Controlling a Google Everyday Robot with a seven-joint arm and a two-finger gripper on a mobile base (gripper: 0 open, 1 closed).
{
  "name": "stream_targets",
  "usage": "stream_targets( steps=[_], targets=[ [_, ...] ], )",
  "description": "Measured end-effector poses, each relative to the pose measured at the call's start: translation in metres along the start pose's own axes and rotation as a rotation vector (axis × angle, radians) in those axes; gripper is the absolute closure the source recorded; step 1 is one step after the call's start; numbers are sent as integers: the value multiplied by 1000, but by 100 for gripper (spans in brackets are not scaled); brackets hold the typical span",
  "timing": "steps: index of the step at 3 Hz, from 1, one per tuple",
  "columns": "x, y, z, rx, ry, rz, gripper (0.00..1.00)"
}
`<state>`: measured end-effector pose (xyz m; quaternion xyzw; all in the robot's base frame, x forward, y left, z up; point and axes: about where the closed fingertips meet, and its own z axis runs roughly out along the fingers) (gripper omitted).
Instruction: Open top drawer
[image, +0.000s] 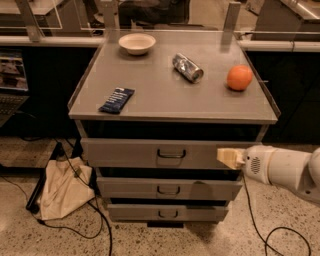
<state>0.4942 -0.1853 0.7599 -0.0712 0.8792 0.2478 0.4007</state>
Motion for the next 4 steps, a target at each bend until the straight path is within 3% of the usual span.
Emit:
stream_targets(
  steps=[1,3,4],
  targets=[
    [5,-2,10,21,-24,18,100],
    [-23,-44,61,164,-222,51,100],
    [-30,-52,58,198,-251,53,100]
  ],
)
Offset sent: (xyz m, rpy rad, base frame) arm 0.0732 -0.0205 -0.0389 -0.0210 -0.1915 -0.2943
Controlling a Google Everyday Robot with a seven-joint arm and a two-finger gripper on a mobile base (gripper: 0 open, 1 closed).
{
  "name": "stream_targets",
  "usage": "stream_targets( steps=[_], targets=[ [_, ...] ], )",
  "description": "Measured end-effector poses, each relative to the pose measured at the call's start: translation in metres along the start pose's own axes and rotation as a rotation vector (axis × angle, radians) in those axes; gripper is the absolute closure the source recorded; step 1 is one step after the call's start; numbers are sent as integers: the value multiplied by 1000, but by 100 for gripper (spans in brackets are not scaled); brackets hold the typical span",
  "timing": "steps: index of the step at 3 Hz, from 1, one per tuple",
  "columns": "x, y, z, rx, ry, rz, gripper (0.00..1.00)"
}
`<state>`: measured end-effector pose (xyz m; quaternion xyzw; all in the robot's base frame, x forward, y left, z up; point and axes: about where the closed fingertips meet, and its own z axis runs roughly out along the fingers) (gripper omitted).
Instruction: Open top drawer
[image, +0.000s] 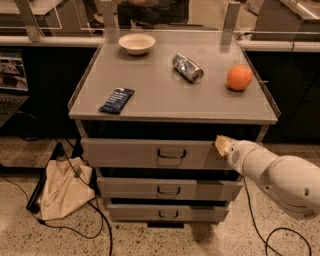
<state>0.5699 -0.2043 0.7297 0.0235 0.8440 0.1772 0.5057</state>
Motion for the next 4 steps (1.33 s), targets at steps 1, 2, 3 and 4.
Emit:
stream_targets(
  steps=[1,2,3,4],
  targets=[
    [-7,-7,32,48,-22,-20,100],
    [-6,-6,34,48,-21,-26,100],
    [-4,-16,44,77,-6,-31,100],
    [-2,-36,55,136,5,-24,100]
  ],
)
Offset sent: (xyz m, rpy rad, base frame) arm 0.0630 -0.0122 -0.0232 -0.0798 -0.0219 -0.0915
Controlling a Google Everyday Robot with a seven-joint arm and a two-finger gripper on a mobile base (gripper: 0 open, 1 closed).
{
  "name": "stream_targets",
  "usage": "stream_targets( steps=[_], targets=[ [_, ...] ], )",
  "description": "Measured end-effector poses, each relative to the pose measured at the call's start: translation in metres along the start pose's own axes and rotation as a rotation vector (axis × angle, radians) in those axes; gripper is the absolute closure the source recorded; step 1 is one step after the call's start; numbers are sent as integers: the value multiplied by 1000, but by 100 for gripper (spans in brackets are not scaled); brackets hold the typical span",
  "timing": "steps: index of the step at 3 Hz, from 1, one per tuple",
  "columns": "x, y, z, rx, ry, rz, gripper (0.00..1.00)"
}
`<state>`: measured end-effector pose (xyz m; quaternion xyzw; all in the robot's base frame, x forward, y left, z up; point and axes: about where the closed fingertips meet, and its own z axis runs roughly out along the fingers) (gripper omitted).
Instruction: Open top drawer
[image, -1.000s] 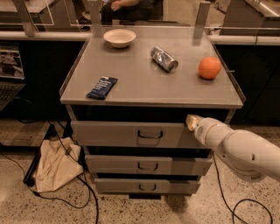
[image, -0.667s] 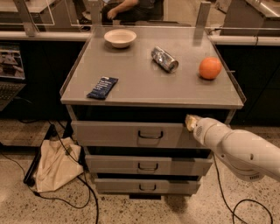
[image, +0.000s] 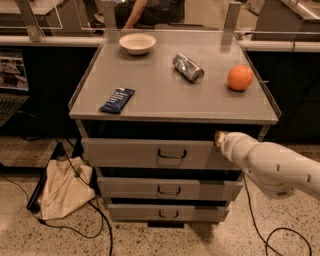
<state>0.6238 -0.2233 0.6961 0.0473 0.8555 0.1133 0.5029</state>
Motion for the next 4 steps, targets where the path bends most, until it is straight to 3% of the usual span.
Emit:
stream_targets(
  steps=[1,2,4],
  targets=[
    [0,1,2,-5,12,-11,100],
    [11,16,-2,-46,82,-46,100],
    [15,11,-6,-38,112,-45,100]
  ],
)
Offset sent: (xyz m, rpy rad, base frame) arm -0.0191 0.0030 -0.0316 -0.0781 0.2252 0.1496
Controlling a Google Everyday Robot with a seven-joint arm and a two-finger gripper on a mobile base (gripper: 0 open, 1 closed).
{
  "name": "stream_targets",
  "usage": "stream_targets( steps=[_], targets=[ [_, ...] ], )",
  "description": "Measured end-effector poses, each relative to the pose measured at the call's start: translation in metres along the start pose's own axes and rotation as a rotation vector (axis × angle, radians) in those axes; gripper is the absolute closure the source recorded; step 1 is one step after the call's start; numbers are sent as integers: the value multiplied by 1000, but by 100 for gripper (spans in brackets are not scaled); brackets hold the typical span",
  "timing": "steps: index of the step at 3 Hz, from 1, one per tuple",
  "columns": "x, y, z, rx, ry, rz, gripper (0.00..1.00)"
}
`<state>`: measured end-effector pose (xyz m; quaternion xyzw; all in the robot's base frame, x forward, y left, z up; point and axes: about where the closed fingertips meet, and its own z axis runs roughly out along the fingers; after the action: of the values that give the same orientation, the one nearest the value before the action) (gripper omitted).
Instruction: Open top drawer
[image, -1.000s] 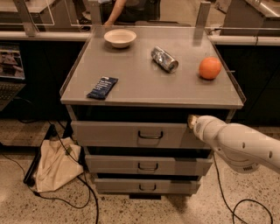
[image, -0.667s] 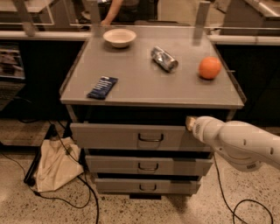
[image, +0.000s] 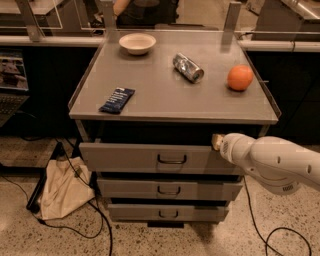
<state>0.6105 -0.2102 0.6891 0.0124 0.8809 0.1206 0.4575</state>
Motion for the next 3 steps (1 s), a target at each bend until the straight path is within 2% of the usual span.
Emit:
stream_targets(
  steps=[1,2,3],
  targets=[
    [5,-5,-5,8,34,5,100],
    [13,-36,-18,51,88,7,100],
    [18,-36,-17,48,100,8,100]
  ],
)
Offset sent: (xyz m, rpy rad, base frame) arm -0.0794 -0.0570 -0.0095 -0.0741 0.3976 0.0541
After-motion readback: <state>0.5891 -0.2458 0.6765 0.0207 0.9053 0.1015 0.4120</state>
